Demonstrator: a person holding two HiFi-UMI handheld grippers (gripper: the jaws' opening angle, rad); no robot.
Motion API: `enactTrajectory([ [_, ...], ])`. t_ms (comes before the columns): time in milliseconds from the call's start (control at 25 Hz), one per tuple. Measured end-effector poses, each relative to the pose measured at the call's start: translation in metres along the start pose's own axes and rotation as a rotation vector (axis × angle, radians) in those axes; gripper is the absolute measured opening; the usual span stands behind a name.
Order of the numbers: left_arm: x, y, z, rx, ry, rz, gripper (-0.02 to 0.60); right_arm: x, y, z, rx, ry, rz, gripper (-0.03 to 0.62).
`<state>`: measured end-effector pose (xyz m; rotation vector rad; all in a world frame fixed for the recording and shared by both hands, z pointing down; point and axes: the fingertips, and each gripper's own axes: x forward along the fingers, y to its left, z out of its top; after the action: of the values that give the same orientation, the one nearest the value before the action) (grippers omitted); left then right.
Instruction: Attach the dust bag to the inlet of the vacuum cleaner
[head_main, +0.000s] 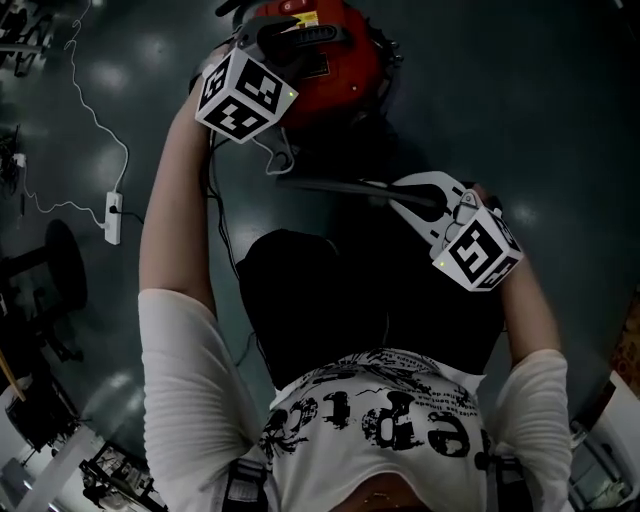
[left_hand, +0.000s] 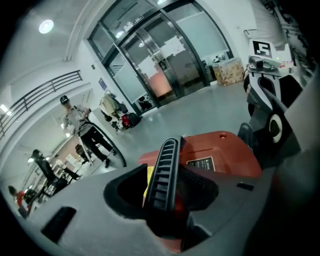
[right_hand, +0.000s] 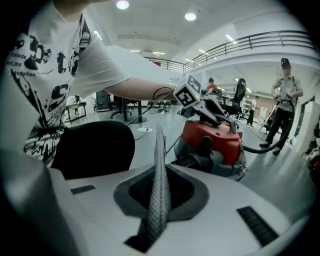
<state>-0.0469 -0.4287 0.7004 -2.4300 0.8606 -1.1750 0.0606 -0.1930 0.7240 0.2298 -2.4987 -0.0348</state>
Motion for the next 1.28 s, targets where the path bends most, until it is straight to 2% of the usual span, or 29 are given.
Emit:
enactTrajectory([
  [80,0.006,-0.006,0.003,0.047,0.013,-0.074,0.139,0.004,-0.001,-0.002,0.006,-0.014,-0.004,0.025],
  [160,0.007,-0.007,0.004,0.060,0.022,-0.103,0.135,0.008,-0.005,-0.006,0.006,-0.014,-0.023,0.025],
  [400,0.005,-0.007,0.007,0.054,-0.027,-0.104,0.132,0.015,-0.019,-0.020,0.077,-0.006,-0.070,0.026],
  [480,0.004,-0.006,0.010,0.055,-0.036,-0.126,0.132,0.016,-0.025,-0.025,0.062,0.009,-0.082,0.026],
  [680,0.002,-0.007,0.013,0.040,-0.059,-0.140,0.132,0.019,-0.037,-0.028,-0.040,0.053,-0.175,0.043],
  [1280,0.002,-0.006,0.015,0.041,-0.074,-0.130,0.132,0.025,-0.049,-0.019,0.031,0.109,-0.272,0.054],
])
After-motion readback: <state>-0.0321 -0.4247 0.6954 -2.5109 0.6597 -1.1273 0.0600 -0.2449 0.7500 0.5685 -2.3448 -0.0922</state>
